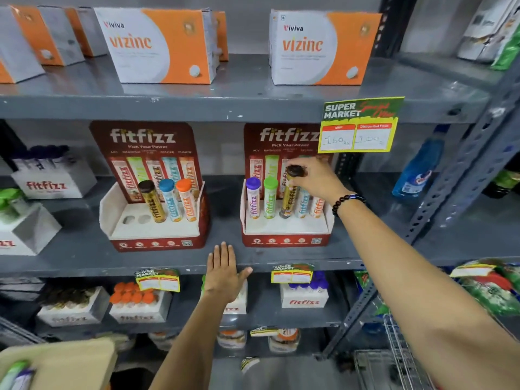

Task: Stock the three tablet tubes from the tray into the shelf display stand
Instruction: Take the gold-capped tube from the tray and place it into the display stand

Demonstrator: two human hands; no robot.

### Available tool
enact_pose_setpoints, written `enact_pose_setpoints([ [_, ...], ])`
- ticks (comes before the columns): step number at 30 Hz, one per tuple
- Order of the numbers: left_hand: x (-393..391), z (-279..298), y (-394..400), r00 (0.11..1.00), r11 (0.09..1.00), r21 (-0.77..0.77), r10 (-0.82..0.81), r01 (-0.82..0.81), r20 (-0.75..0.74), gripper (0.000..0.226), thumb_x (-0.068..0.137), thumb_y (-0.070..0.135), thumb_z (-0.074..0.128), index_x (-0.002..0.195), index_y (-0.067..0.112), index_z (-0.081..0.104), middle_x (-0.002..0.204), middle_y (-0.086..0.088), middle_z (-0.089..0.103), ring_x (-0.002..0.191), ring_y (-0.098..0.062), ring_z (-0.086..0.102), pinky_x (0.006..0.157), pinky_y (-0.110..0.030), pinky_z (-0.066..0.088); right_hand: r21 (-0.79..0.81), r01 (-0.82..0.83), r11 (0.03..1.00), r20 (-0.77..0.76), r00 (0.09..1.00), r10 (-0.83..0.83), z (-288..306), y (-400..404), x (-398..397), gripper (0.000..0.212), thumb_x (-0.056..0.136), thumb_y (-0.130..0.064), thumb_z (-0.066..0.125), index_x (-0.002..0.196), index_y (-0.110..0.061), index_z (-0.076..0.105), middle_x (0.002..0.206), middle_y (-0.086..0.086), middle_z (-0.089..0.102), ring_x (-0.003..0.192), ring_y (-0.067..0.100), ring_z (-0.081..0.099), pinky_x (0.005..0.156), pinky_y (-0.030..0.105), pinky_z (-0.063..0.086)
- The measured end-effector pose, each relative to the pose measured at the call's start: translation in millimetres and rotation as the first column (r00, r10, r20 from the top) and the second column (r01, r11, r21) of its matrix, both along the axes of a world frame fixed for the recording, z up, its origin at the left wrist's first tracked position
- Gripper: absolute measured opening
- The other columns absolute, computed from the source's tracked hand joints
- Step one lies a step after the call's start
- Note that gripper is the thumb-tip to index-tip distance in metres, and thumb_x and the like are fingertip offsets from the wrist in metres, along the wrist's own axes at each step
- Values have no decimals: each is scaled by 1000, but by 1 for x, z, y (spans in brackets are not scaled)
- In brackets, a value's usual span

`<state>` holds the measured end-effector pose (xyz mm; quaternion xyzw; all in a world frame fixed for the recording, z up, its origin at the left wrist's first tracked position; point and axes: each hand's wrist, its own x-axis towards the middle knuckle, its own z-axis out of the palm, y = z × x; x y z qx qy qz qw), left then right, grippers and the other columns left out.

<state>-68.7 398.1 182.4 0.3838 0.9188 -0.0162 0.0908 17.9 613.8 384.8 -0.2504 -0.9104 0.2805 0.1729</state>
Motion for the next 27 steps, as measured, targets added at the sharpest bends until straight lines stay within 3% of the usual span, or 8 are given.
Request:
enact_pose_setpoints([
  [1,0,0,0,1000,1000,-9,1,-2,-6,87,87,66,-1,148,4,-10,156,-15,-13,143,-31,-14,116,-42,-7,1,10,1000,10,1000,-10,-1,0,-1,44,77,-10,72,120,-18,63,126,11,62,116,29,55,105,44,42],
  [3,1,0,0,1000,1000,-19,0,0,-12,82,92,61,11,148,5,-10,156,-15,-13,143,-31,-14,116,-42,-7,6,21,1000,18,1000,-21,-5,1,-3,45,78,-11,72,120,-20,62,125,11,62,115,30,56,104,42,44],
  [6,2,0,-1,999,1000,-27,-3,2,-35,84,89,63,6,148,6,-9,157,-14,-13,143,-31,-13,115,-42,-7,11,28,1000,16,999,-28,-7,1,-5,45,78,-11,71,121,-21,61,125,11,63,114,30,57,102,41,45],
  [9,1,-2,0,998,1000,-24,-8,6,-56,96,76,69,-15,148,7,-9,157,-14,-11,143,-31,-12,115,-41,-7,35,24,999,12,1000,-24,-2,-2,-8,42,80,-9,70,119,-19,62,125,9,63,114,28,58,101,38,46],
  [13,0,-4,0,999,1000,-17,1,-2,-45,90,80,65,-1,149,9,-9,157,-12,-12,143,-31,-14,114,-41,-8,63,28,998,52,998,-31,5,-6,-11,40,76,-11,74,114,-20,65,117,10,68,106,29,62,93,35,49],
  [19,0,-5,-1,999,1000,-19,0,-1,-51,87,83,65,2,149,9,-10,157,-11,-13,143,-31,-14,114,-41,-8,175,63,983,135,987,-87,11,-8,-7,42,74,-22,76,114,-26,64,118,6,67,107,29,60,94,39,49],
  [27,-2,-5,-2,999,1000,-11,-16,16,-37,83,90,64,10,149,9,-11,157,-11,-14,143,-30,-15,114,-41,-9,227,71,971,215,969,-121,-3,-7,-6,43,73,-28,77,114,-28,64,122,6,64,115,29,51,102,41,35],
])
